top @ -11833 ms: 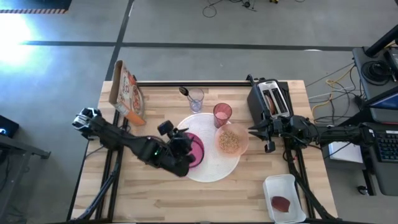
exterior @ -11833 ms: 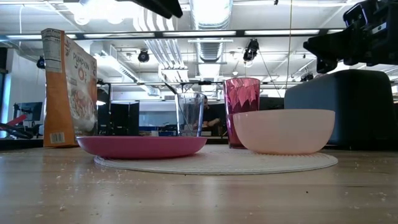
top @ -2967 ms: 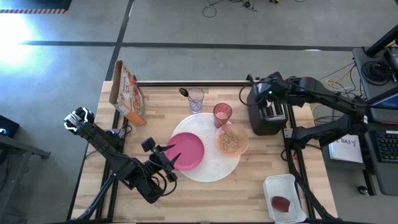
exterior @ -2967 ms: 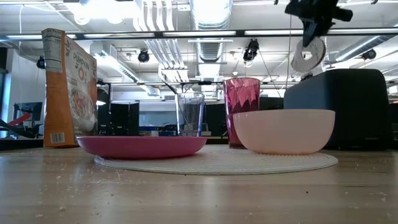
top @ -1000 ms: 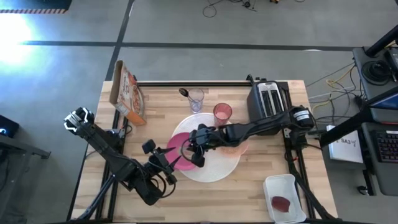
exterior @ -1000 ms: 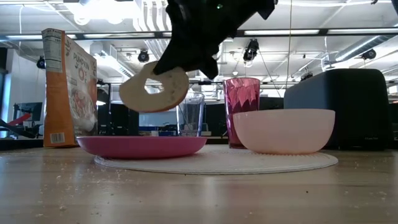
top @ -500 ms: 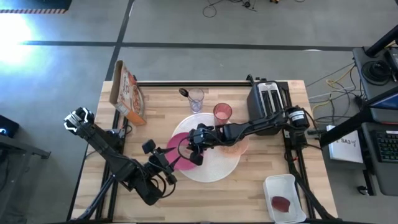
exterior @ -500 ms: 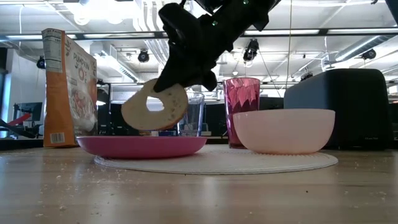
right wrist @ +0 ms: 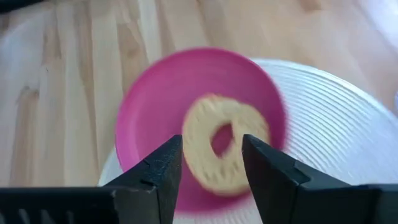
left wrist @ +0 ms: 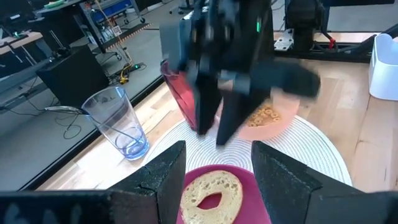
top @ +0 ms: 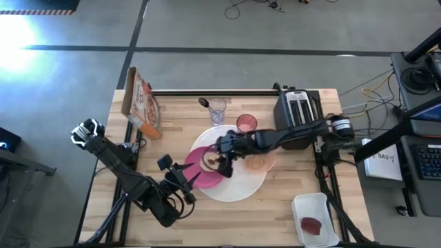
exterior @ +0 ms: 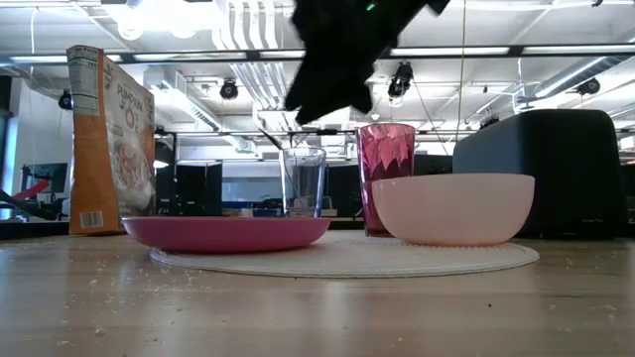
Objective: Arrange a breakfast setting
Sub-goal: Put the red apple on the center of the white place mat
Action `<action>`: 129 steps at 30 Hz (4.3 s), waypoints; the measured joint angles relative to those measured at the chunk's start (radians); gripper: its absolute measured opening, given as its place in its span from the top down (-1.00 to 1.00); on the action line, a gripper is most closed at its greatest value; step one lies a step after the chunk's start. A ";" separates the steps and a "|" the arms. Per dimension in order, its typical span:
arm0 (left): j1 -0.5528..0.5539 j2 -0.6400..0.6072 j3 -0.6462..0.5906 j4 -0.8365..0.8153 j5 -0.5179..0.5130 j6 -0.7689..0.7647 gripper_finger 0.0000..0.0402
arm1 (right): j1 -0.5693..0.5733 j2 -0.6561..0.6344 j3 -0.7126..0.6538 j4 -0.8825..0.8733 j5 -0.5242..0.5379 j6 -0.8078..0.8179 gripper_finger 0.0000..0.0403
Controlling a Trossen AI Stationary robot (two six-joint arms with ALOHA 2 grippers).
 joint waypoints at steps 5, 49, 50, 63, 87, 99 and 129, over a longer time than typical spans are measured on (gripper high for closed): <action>0.000 0.000 -0.005 -0.004 -0.014 -0.009 0.17 | 0.011 -0.136 0.001 -0.249 0.000 0.073 0.26; 0.013 0.050 -0.017 0.178 -0.081 0.186 0.17 | 0.855 -0.452 -0.391 -0.579 -0.229 1.526 -0.16; 0.013 0.050 -0.017 0.185 -0.081 0.191 0.17 | 0.866 -0.446 -0.391 -0.579 -0.230 1.537 -0.16; 0.013 0.050 -0.017 0.293 -0.082 0.303 0.17 | 0.954 -0.291 -0.392 -0.362 -0.308 1.431 -0.16; 0.019 0.050 -0.009 0.407 -0.081 0.448 0.17 | 0.958 -0.038 -0.389 -0.449 -0.334 1.132 -0.15; 0.023 0.050 -0.009 0.408 -0.081 0.463 0.17 | 0.958 -0.070 -0.392 -0.449 -0.350 1.038 0.21; 0.024 0.050 -0.004 0.423 -0.080 0.491 0.17 | 0.958 -0.691 -0.394 -0.456 0.177 0.982 0.21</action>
